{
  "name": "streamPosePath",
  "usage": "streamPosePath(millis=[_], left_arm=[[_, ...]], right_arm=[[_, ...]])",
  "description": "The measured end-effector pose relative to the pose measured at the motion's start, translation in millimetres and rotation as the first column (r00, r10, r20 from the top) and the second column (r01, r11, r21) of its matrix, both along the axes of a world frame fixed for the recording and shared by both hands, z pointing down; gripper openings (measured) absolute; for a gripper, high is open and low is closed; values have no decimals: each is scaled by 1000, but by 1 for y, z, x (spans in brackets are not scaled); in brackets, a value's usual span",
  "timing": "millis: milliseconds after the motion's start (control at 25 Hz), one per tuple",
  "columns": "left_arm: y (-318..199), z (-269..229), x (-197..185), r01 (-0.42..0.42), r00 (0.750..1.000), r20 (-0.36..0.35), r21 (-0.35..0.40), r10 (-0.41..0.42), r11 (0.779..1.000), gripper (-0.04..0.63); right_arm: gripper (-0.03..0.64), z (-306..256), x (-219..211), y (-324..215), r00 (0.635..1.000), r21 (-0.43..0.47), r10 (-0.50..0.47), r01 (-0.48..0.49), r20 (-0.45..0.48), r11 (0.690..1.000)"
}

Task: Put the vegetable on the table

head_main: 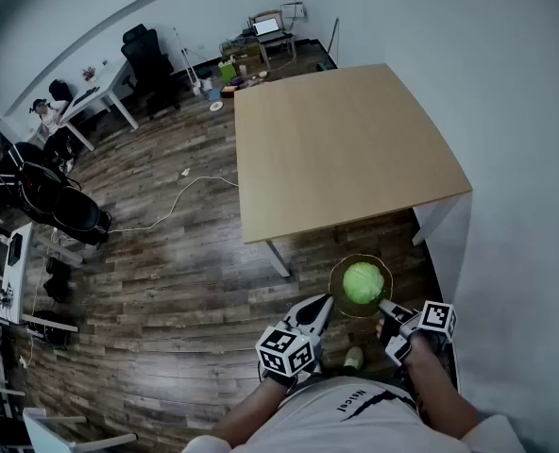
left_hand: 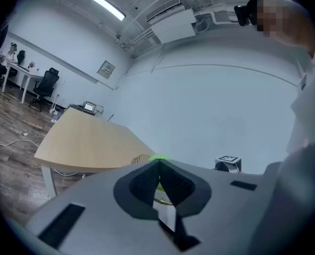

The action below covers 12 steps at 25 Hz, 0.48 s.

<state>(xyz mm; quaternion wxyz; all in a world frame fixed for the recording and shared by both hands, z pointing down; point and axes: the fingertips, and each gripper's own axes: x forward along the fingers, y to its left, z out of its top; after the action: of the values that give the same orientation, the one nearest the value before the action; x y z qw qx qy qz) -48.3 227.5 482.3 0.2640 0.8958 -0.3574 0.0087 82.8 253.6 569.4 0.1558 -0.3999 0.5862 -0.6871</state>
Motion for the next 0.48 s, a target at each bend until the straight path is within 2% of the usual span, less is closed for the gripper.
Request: streamPosePath(millis=[480], left_arm=[[11,-3,6,6,1000,0,2,-6,1000,12]], right_arm=[[52,-1,5,11,1000,9,-12,12,-10,1000]])
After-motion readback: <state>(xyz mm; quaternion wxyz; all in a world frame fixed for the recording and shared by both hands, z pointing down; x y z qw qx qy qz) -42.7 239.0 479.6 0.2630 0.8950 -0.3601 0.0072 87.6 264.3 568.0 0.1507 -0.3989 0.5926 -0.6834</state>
